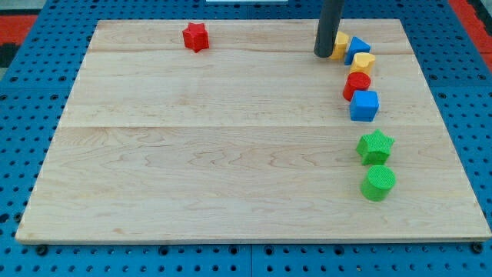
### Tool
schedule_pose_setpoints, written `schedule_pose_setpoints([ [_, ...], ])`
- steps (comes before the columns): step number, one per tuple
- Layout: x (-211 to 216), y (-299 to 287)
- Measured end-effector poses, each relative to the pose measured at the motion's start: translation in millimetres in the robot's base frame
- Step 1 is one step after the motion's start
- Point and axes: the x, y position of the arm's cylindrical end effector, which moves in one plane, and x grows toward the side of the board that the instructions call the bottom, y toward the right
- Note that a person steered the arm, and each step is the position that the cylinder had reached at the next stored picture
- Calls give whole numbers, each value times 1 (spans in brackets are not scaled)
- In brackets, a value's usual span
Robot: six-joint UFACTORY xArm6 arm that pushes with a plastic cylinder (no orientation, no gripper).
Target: Push the red star below the blue cube
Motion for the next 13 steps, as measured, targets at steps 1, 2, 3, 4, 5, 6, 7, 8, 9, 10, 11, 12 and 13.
schedule_pose_setpoints([
  [1,-23,10],
  [2,-33,24],
  [3,-34,27],
  [4,2,-2],
  [5,67,-2],
  [6,146,-8],
  [7,235,-19],
  [8,304,-71],
  [9,252,-138],
  [10,175,-261],
  [11,74,-288],
  [12,8,-301],
  [13,-71,-300],
])
